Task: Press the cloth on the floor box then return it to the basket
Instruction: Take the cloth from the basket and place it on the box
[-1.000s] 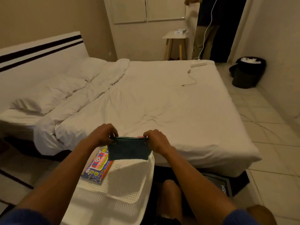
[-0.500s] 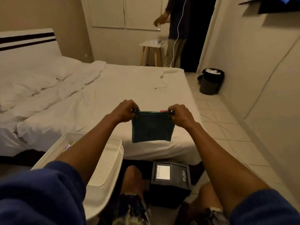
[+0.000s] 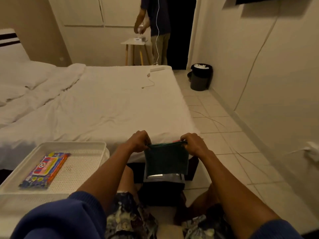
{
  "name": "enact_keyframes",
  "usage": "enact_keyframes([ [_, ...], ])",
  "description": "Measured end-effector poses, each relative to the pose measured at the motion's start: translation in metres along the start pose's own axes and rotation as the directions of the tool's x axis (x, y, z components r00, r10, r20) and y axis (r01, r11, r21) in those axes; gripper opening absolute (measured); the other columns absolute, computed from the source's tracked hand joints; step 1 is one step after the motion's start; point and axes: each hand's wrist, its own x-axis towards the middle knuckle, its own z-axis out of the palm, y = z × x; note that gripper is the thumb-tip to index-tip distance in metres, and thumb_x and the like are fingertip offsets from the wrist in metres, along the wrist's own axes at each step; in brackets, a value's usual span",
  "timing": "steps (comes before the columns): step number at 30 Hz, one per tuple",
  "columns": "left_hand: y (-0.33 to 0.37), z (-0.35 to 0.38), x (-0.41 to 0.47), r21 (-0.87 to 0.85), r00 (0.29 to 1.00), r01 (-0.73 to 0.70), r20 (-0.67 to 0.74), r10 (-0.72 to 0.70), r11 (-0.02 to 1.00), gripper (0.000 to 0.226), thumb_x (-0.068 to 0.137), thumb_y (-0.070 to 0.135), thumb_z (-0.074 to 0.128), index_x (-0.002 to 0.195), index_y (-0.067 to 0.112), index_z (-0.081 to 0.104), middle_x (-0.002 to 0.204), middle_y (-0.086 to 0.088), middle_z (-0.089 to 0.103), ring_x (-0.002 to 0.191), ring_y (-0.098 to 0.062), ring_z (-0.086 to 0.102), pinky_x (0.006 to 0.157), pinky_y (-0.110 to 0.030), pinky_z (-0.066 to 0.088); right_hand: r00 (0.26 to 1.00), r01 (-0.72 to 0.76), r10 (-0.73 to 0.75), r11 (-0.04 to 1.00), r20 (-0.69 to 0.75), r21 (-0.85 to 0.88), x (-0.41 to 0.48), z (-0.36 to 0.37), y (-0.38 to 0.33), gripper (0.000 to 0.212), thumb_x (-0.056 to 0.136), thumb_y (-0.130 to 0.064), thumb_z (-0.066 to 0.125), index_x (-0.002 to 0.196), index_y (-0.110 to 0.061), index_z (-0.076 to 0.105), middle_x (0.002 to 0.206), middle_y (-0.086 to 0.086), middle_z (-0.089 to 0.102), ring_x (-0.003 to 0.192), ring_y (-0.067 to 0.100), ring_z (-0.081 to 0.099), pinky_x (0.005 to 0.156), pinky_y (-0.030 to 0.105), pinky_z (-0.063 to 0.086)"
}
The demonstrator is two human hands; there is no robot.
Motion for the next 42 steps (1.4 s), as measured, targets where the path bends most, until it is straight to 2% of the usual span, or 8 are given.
enact_keyframes([
  [6, -0.005, 0.056, 0.016, -0.029, 0.988, 0.002, 0.156, 0.002, 1.000, 0.029, 0.078, 0.009, 0.078, 0.106, 0.003, 0.075, 0.104, -0.015, 0.074, 0.097, -0.028, 0.069, 0.078, -0.032, 0.050, 0.996, -0.034, 0.033, 0.999, 0.084, 0.016, -0.016, 0.040, 0.035, 0.021, 0.090, -0.010, 0.064, 0.108, -0.016, 0.073, 0.111, 0.010, 0.071, 0.096, 0.028, 0.065, 0.069, 0.027, 0.039],
  [14, -0.010, 0.097, 0.030, 0.061, 0.952, -0.038, 0.306, 0.017, 0.997, 0.023, 0.077, 0.011, 0.077, 0.099, 0.005, 0.076, 0.097, -0.018, 0.074, 0.076, -0.023, 0.062, 0.067, -0.026, 0.040, 0.981, -0.038, 0.044, 0.999, 0.187, -0.035, -0.026, 0.077, 0.056, 0.020, 0.088, -0.013, 0.064, 0.106, -0.018, 0.073, 0.106, 0.010, 0.070, 0.096, 0.029, 0.066, 0.071, 0.030, 0.042],
  [19, -0.008, 0.103, 0.046, 0.071, 0.949, -0.044, 0.314, 0.019, 0.997, 0.032, 0.080, 0.013, 0.076, 0.111, 0.009, 0.074, 0.104, -0.013, 0.073, 0.097, -0.027, 0.067, 0.074, -0.026, 0.041, 0.978, -0.058, 0.064, 0.998, 0.199, -0.035, -0.023, 0.092, 0.066, 0.020, 0.086, -0.010, 0.064, 0.100, -0.020, 0.074, 0.100, 0.006, 0.071, 0.092, 0.025, 0.066, 0.071, 0.032, 0.048],
  [23, -0.010, 0.115, 0.060, 0.063, 0.941, -0.057, 0.338, 0.033, 0.996, 0.033, 0.079, 0.015, 0.078, 0.111, 0.008, 0.074, 0.105, -0.014, 0.074, 0.098, -0.027, 0.068, 0.078, -0.031, 0.047, 0.979, -0.082, 0.085, 0.996, 0.185, -0.022, -0.021, 0.106, 0.077, 0.021, 0.086, -0.011, 0.064, 0.098, -0.025, 0.074, 0.095, 0.004, 0.071, 0.085, 0.022, 0.066, 0.069, 0.031, 0.049],
  [26, -0.016, 0.127, 0.070, 0.046, 0.947, -0.032, 0.322, 0.015, 0.998, 0.033, 0.078, 0.016, 0.078, 0.110, 0.010, 0.075, 0.103, -0.013, 0.075, 0.096, -0.025, 0.069, 0.077, -0.030, 0.047, 0.981, -0.084, 0.085, 0.996, 0.176, -0.010, -0.015, 0.116, 0.087, 0.019, 0.090, -0.013, 0.062, 0.103, -0.021, 0.074, 0.093, 0.002, 0.071, 0.079, 0.016, 0.062, 0.067, 0.026, 0.042],
  [31, -0.027, 0.152, 0.084, -0.026, 0.958, 0.031, 0.286, -0.023, 0.999, 0.026, 0.079, 0.014, 0.078, 0.105, 0.011, 0.076, 0.101, -0.010, 0.075, 0.091, -0.021, 0.068, 0.081, -0.032, 0.053, 0.980, -0.097, 0.098, 0.995, 0.173, -0.013, 0.009, 0.129, 0.098, 0.013, 0.090, -0.017, 0.063, 0.094, -0.025, 0.073, 0.090, 0.000, 0.072, 0.082, 0.019, 0.067, 0.073, 0.033, 0.055],
  [35, -0.036, 0.167, 0.096, -0.060, 0.969, 0.070, 0.240, -0.054, 0.996, 0.028, 0.079, 0.015, 0.077, 0.107, 0.011, 0.075, 0.104, -0.011, 0.075, 0.096, -0.023, 0.068, 0.077, -0.027, 0.047, 0.973, -0.087, 0.094, 0.995, 0.209, -0.042, 0.034, 0.137, 0.107, 0.014, 0.089, -0.015, 0.064, 0.096, -0.024, 0.073, 0.094, 0.002, 0.072, 0.084, 0.023, 0.067, 0.075, 0.038, 0.057],
  [42, -0.049, 0.186, 0.126, -0.048, 0.991, 0.067, 0.120, -0.061, 0.997, 0.026, 0.077, 0.014, 0.073, 0.102, 0.015, 0.076, 0.103, -0.014, 0.074, 0.100, -0.035, 0.067, 0.082, -0.038, 0.051, 0.971, -0.091, 0.101, 0.994, 0.217, -0.056, 0.059, 0.161, 0.123, 0.021, 0.089, -0.014, 0.058, 0.102, -0.023, 0.072, 0.100, 0.008, 0.072, 0.093, 0.031, 0.067, 0.071, 0.037, 0.051],
])
